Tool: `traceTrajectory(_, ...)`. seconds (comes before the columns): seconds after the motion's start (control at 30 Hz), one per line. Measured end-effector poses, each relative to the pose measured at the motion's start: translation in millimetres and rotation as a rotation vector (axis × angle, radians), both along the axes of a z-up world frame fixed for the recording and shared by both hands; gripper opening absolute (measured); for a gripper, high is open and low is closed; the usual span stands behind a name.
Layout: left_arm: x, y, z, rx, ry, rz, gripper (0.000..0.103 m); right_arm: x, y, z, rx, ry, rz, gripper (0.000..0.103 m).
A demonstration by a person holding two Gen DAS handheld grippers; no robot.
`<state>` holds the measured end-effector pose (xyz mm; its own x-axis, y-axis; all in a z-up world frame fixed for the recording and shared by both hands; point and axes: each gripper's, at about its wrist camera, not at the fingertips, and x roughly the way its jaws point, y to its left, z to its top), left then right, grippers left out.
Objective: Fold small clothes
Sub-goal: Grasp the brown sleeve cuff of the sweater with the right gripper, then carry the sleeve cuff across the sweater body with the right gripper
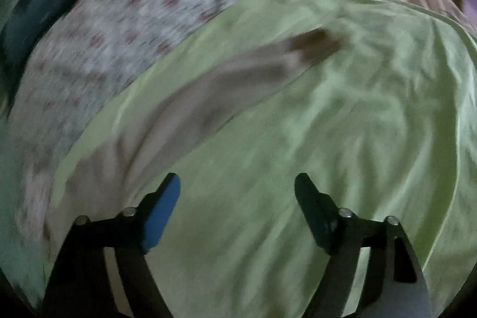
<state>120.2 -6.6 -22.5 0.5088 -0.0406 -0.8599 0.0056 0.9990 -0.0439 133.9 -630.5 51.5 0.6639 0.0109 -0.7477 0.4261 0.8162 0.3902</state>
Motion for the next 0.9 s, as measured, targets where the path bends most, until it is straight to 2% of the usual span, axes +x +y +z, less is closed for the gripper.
traceTrajectory(0.17,9,-9,-15,0.015,0.045,-0.006,0.102,46,-83,-14,0.06,-0.024,-0.191,0.065)
traceTrajectory(0.3,15,-13,-23,0.009,0.075,-0.005,0.102,67,-113,-24,0.087,-0.043,-0.259,0.062)
traceTrajectory(0.4,19,-17,-25,0.008,0.088,-0.017,0.102,79,-119,-24,0.056,-0.059,-0.267,0.059)
traceTrajectory(0.43,20,-18,-25,0.008,0.087,-0.022,0.102,82,-116,-24,0.05,-0.056,-0.262,0.046)
traceTrajectory(0.47,19,-20,-25,0.006,0.082,-0.029,0.102,88,-116,-24,0.055,-0.05,-0.246,0.027)
traceTrajectory(0.5,19,-20,-25,0.006,0.083,-0.033,0.102,95,-113,-25,0.071,-0.045,-0.23,0.012)
traceTrajectory(0.53,18,-21,-25,0.004,0.082,-0.036,0.102,99,-110,-23,0.075,-0.047,-0.214,0.01)
traceTrajectory(0.63,13,-21,-27,-0.01,0.092,-0.04,0.102,105,-82,-5,0.012,-0.073,-0.139,0.01)
traceTrajectory(0.77,7,-17,-28,-0.025,0.092,-0.041,0.102,110,-15,20,-0.039,-0.101,0.023,0.009)
traceTrajectory(0.9,4,-8,-25,-0.043,0.081,-0.026,0.102,121,74,32,0.038,-0.127,0.222,0.009)
